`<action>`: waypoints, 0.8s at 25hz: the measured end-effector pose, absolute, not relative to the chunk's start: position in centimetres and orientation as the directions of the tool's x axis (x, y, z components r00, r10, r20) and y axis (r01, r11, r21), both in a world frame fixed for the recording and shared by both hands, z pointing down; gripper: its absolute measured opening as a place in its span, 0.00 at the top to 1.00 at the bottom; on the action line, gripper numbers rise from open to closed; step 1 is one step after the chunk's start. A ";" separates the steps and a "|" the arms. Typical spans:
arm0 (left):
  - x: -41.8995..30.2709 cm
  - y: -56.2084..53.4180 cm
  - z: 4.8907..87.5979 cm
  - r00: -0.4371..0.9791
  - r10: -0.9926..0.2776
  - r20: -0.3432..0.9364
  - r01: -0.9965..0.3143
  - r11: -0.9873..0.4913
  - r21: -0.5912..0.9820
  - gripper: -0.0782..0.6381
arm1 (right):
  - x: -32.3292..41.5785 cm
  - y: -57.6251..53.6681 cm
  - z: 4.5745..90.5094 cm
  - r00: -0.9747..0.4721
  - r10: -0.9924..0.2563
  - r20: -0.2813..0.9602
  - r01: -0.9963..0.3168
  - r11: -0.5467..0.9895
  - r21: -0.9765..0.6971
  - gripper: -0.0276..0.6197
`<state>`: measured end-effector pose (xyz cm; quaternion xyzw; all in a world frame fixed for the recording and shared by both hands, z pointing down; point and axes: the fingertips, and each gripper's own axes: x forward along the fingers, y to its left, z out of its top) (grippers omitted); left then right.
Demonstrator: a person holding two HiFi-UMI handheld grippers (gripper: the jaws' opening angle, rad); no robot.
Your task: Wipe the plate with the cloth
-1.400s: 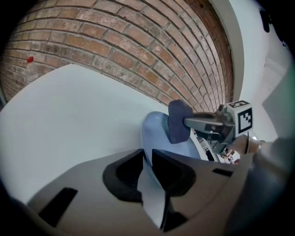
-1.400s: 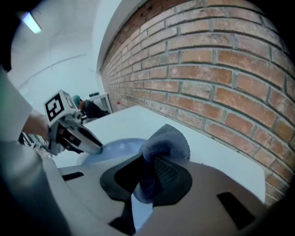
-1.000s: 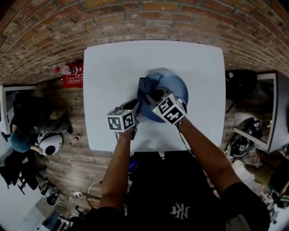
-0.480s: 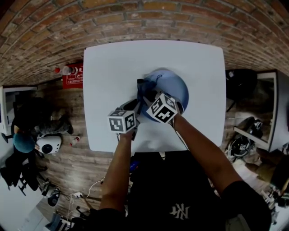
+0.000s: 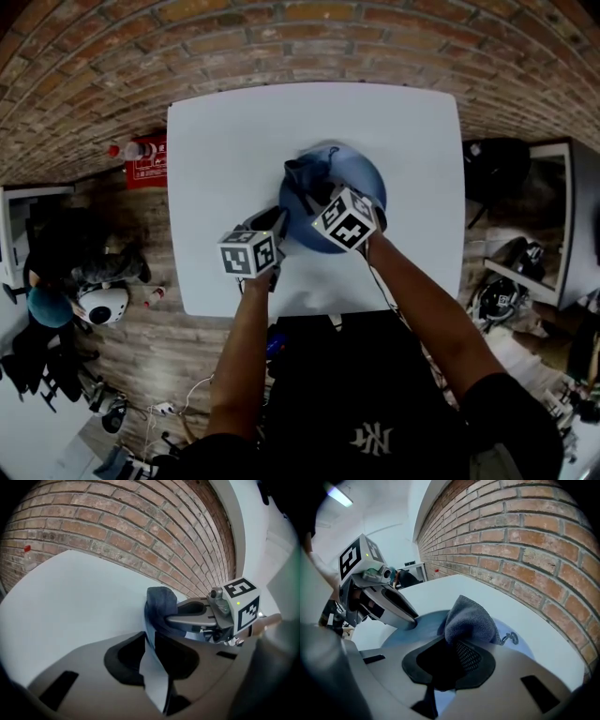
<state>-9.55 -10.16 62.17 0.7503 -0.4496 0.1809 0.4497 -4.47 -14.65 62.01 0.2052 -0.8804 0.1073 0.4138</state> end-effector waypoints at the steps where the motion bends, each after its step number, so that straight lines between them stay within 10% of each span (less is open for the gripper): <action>1: -9.6 -10.2 62.2 0.529 -0.513 0.676 -0.838 -0.193 0.510 0.80 | -4.1 -14.8 62.0 -0.567 -0.277 0.776 -0.454 0.891 -0.014 0.86; 20: -9.6 -10.1 62.2 0.526 -0.516 0.676 -0.843 -0.210 0.495 0.80 | 5.6 -17.1 62.7 -0.315 -0.365 0.876 -0.536 0.830 0.153 0.86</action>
